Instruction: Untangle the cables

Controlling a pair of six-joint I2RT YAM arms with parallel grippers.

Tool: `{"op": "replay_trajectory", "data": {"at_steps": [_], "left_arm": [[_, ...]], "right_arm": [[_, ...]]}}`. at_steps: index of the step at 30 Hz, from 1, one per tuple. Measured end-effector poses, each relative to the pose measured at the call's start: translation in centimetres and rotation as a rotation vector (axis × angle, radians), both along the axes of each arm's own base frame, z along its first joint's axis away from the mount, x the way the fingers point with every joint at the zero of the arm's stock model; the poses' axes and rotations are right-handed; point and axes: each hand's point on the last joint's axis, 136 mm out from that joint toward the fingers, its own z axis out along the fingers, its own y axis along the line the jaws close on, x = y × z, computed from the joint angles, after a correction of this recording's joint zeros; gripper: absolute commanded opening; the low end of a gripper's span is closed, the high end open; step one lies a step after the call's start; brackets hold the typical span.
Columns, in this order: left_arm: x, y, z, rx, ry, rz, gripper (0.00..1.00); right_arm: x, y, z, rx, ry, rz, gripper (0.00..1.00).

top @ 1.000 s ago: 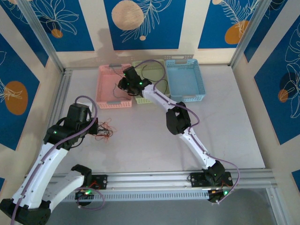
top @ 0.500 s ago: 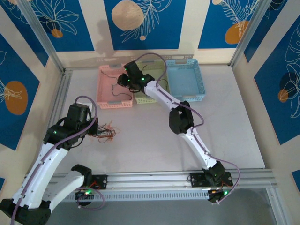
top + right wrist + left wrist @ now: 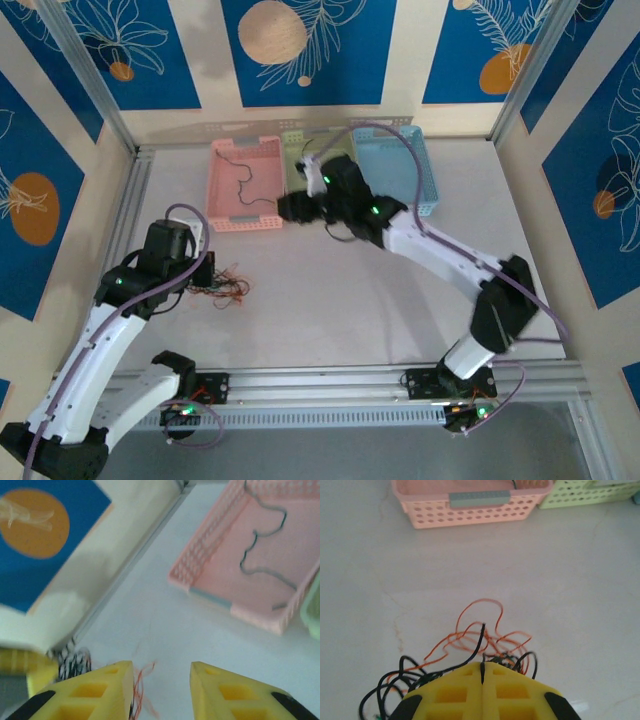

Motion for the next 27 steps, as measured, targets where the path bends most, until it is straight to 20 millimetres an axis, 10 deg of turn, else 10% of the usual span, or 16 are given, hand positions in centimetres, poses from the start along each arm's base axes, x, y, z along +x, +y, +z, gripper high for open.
{"op": "replay_trajectory", "data": {"at_steps": [9,18,27], "left_arm": [[1.8,-5.3,-2.7,-0.283,0.083,-0.033,0.00],[1.4,-12.7,-14.3,-0.296,0.305,-0.087,0.00],[1.0,-12.3,-16.7,-0.321,0.235,-0.029,0.00]], "right_arm": [[-8.4,-7.5,-12.8,-0.123,0.160,0.014,0.38],[-9.4,-7.8,-16.5,-0.049,0.329,-0.001,0.39],[-9.8,-6.6,-18.6,-0.043,0.418,0.046,0.40]]}}
